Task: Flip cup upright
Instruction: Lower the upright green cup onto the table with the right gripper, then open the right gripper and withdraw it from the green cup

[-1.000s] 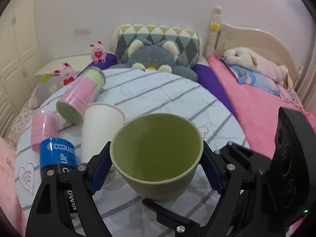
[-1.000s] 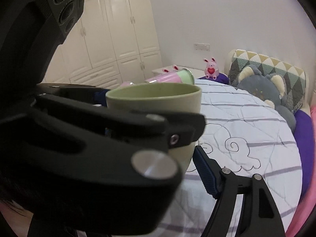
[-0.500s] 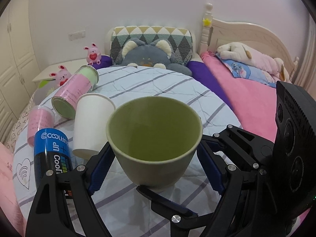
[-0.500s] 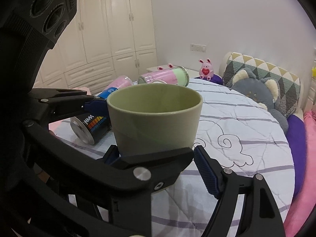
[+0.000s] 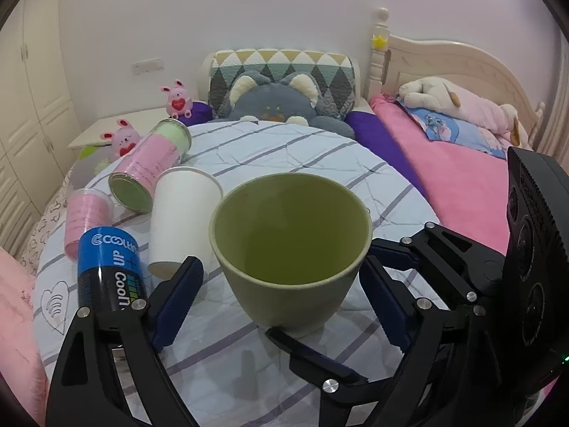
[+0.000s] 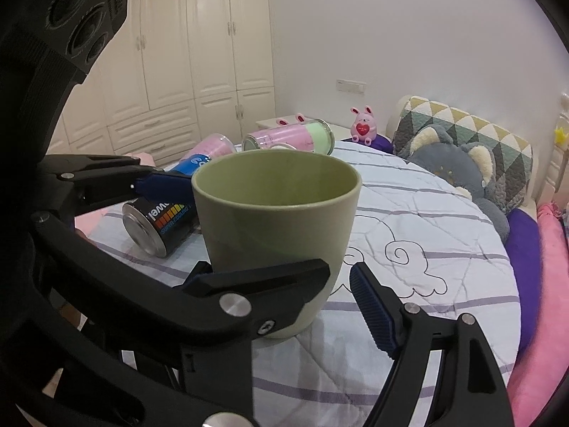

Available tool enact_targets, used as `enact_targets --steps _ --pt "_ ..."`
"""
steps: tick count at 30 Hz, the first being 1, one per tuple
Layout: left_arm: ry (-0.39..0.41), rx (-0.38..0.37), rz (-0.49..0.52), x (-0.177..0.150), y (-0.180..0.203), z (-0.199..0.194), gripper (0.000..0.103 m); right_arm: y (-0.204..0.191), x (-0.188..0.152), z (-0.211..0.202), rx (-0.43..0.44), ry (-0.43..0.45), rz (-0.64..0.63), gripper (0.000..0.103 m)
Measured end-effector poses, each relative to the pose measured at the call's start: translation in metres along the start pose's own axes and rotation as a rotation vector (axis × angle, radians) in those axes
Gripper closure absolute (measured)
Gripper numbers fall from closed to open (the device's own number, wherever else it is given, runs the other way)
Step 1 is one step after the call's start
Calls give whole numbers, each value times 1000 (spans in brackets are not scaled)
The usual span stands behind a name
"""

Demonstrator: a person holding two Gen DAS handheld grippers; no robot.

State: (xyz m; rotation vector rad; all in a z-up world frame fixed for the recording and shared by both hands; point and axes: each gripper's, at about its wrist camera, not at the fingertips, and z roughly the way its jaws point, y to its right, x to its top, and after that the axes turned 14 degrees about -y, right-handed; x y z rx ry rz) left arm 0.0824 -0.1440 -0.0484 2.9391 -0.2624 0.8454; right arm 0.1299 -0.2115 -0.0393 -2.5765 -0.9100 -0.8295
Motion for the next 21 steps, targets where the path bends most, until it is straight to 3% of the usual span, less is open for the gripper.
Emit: enact_targets --steps 7,21 --pt "-1 -6 4 -6 2 -7 7 -4 -3 -9 -71 2 -9 22" --pt "26 11 14 -28 10 -35 0 -14 -12 -29 -102 7 0 22"
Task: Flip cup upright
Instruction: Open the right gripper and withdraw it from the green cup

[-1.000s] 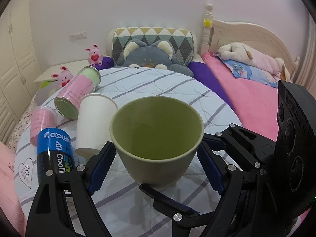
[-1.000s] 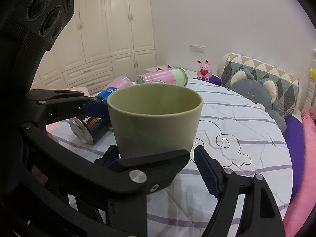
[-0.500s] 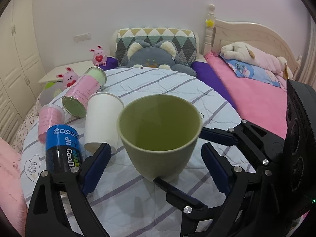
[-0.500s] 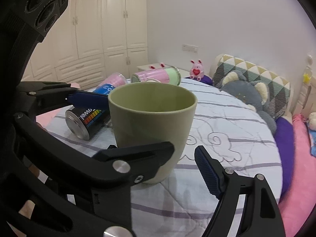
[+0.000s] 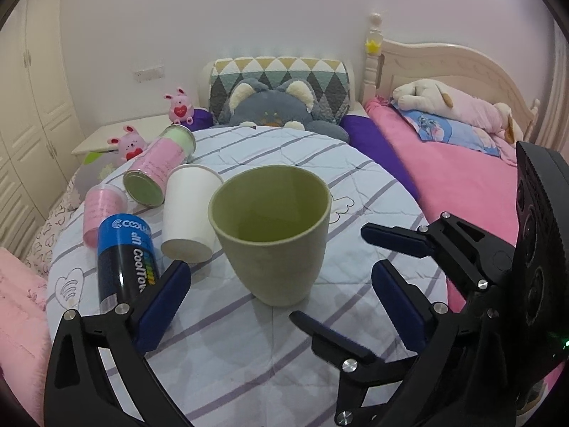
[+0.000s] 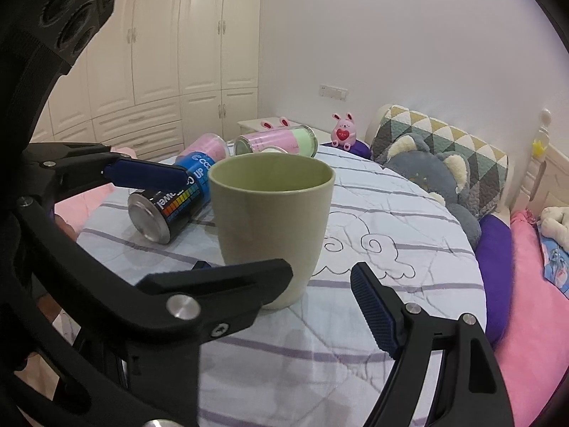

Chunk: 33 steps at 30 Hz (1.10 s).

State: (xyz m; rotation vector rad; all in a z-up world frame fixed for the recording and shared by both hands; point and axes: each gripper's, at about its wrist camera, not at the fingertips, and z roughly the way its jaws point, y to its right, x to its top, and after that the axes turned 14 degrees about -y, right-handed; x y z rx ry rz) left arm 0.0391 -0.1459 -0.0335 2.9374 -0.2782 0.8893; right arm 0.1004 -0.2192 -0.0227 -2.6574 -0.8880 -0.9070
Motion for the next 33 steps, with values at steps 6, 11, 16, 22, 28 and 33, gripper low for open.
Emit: enact_targets --steps 6,11,16,22,28,33 --pt "17 1 7 -12 0 -17 0 -7 -3 -17 -19 12 4 22" --pt "45 0 7 -24 -4 -35 0 -18 -8 -34 -41 26 10 22" --pt "75 7 -2 -33 -14 -52 0 -31 -10 -51 -77 54 28 22" --pt "126 41 -19 -49 -29 -72 0 -42 -12 -69 -117 69 80 22" --pt "205 118 -51 -65 -40 -87 0 -52 -13 -84 -176 64 139 22" --pt "278 142 -99 -78 -51 -105 0 -60 -15 -98 -215 99 174 22"
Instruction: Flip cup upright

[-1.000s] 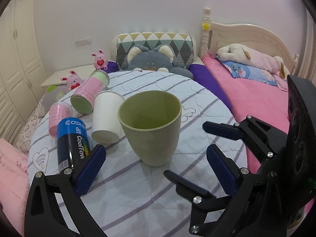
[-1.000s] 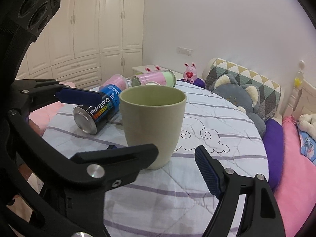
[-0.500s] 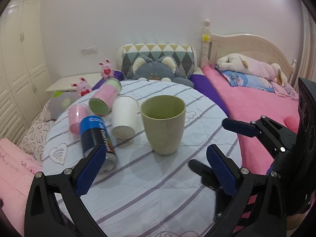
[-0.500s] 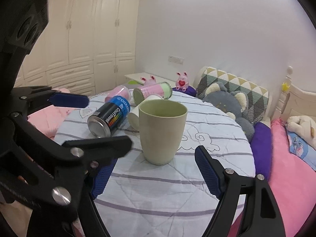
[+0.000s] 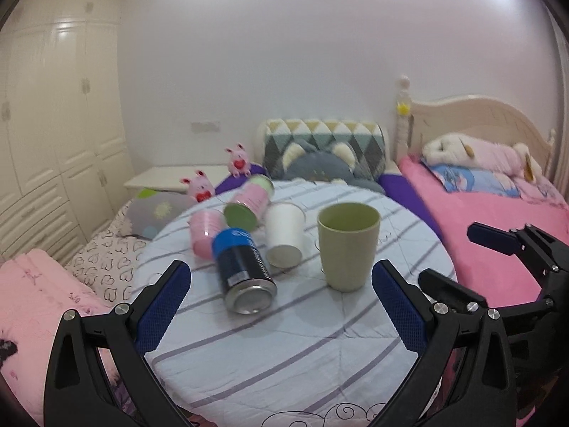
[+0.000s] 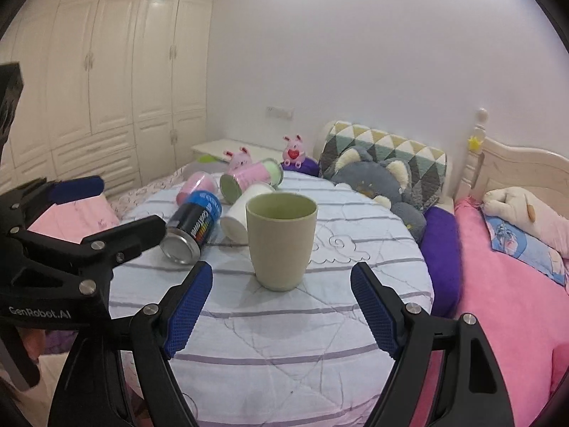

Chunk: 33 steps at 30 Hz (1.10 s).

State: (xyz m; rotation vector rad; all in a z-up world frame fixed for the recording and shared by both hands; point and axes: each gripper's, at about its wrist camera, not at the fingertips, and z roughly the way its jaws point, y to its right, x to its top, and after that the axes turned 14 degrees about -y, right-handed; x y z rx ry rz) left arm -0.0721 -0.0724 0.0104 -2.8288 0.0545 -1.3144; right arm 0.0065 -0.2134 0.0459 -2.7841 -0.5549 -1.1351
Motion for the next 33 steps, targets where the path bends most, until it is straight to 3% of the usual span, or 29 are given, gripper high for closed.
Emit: enact_targets --steps 5,17,33 --pt "11 11 -65 -7 -11 -11 0 1 1 -13 -6 24 18 22" --pt "33 61 -62 -13 -12 -21 0 12 0 -26 55 85 90 22" --pt "42 83 -56 -13 -16 -22 0 7 4 -26 73 88 75 22"
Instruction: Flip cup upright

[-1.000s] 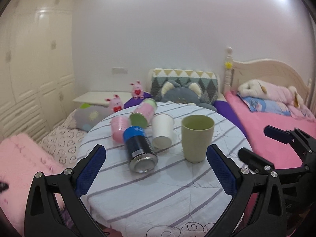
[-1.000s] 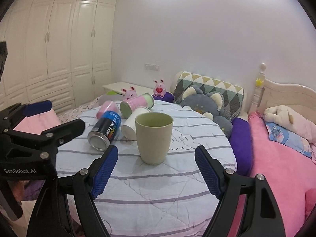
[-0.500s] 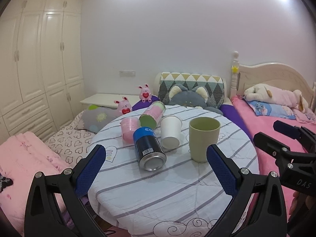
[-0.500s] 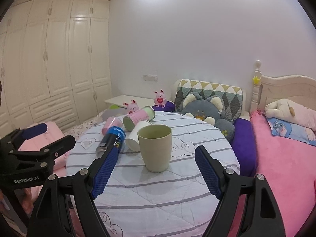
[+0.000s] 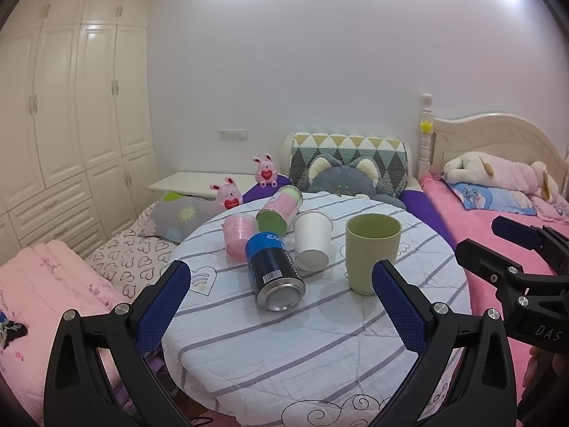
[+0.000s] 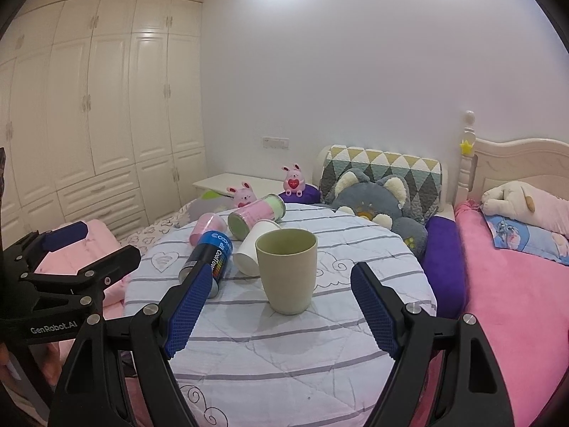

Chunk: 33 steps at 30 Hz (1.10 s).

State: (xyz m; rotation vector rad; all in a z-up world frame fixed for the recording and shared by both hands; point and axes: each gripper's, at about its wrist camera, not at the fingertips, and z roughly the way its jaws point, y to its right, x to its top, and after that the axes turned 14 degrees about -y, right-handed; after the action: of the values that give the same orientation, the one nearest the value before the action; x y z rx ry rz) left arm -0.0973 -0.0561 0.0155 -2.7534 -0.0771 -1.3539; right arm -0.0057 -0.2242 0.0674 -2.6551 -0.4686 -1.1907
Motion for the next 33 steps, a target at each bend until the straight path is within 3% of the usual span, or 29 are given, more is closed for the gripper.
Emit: enact_targets --steps 33 --pt "6 -12 8 -1 4 11 0 5 2 6 13 -9 -14 22"
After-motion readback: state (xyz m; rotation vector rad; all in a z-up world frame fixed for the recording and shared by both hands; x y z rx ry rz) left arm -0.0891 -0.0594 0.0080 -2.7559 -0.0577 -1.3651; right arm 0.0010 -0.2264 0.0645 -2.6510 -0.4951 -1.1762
